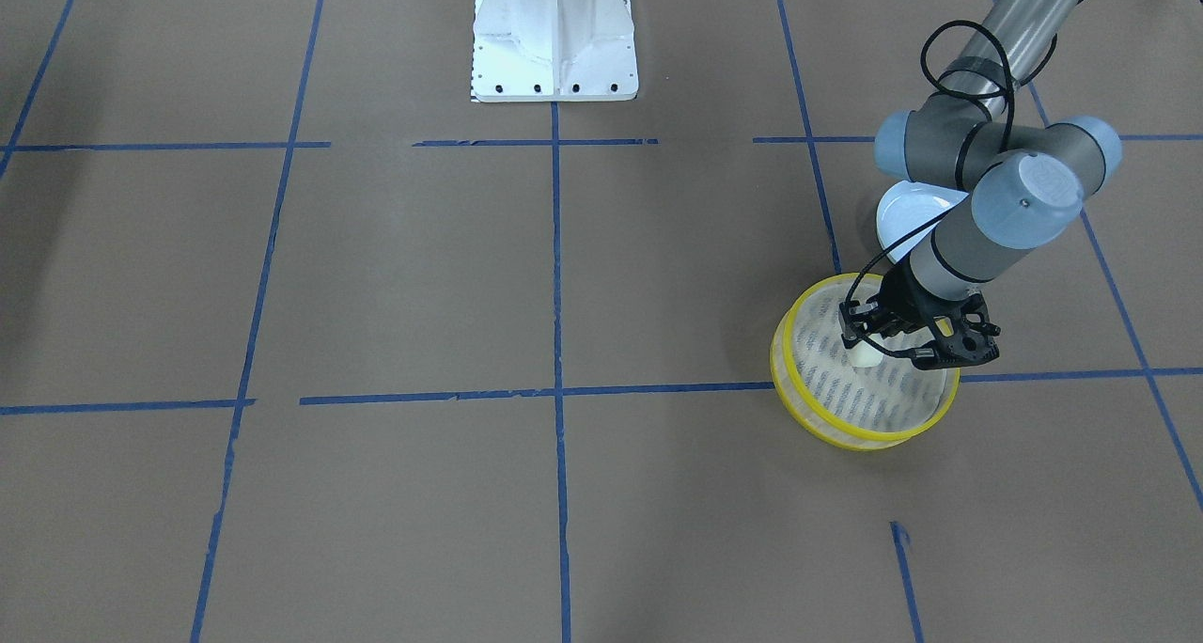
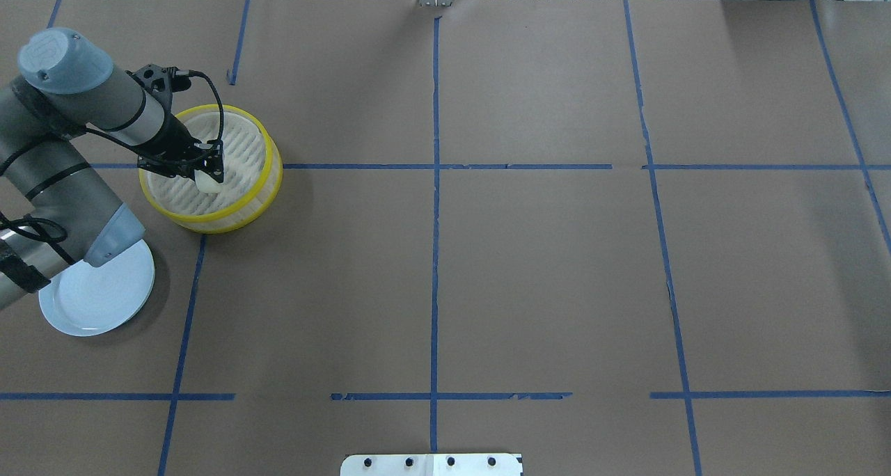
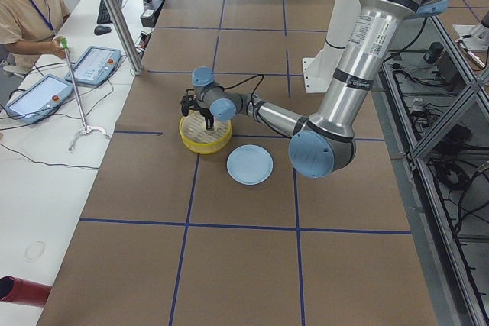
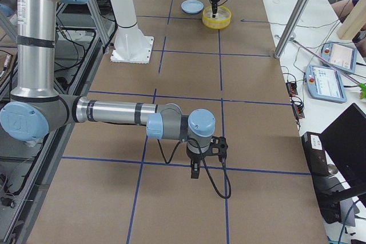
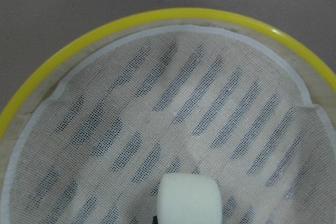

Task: Place bun in steamer
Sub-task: 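Carry the bun with the left gripper over the yellow steamer and lower it, then open the left gripper to release the bun and raise away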

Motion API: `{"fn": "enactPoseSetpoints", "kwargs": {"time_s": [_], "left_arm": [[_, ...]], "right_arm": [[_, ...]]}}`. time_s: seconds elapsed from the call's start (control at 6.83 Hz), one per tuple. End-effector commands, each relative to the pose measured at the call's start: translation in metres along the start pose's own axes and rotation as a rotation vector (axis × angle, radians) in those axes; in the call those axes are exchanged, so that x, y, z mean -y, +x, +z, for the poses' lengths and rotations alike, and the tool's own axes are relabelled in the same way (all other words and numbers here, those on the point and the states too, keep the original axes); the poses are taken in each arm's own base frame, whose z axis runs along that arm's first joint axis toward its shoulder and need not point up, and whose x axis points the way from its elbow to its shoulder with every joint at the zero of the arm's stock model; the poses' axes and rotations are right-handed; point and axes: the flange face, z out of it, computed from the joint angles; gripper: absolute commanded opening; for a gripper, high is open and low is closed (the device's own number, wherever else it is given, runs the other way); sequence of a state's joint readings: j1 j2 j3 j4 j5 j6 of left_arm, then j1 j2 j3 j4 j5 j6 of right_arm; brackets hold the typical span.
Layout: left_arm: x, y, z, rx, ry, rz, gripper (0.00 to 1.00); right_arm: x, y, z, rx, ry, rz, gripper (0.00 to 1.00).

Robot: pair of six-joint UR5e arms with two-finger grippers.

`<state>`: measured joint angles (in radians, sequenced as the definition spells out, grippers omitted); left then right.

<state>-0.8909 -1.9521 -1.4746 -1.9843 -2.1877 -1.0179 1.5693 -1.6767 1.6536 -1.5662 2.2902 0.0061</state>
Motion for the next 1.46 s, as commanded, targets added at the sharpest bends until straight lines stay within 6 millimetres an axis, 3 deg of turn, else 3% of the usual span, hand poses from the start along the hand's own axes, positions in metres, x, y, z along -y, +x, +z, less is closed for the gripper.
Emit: {"fn": "enactPoseSetpoints", "kwargs": {"time_s": [0.0, 0.29, 0.44, 0.59, 0.73, 0.88, 1.32], "left_arm": [[-0.001, 0.001, 0.0, -0.005, 0.002, 0.013, 0.93], [0.002, 0.002, -0.007, -0.012, 0.012, 0.018, 0.99], [0.018, -0.011, -0.028, -0.017, 0.04, -0.007, 0.99], [0.034, -0.025, -0.064, -0.037, 0.089, 0.028, 1.0], [0.038, -0.049, -0.086, -0.06, 0.085, 0.068, 1.0], [0.029, -0.088, -0.108, -0.064, 0.088, 0.113, 1.0], [-0.025, -0.279, -0.165, 0.035, 0.138, 0.249, 1.0]], "right_arm": [[0.0, 0.0, 0.0, 0.0, 0.0, 0.0, 1.0], [0.0, 0.0, 0.0, 0.0, 0.0, 0.0, 1.0], [0.0, 0.0, 0.0, 0.0, 0.0, 0.0, 1.0], [0.0, 0.0, 0.0, 0.0, 0.0, 0.0, 1.0], [0.0, 0.0, 0.0, 0.0, 0.0, 0.0, 1.0], [0.0, 0.0, 0.0, 0.0, 0.0, 0.0, 1.0], [0.0, 0.0, 0.0, 0.0, 0.0, 0.0, 1.0]]}}
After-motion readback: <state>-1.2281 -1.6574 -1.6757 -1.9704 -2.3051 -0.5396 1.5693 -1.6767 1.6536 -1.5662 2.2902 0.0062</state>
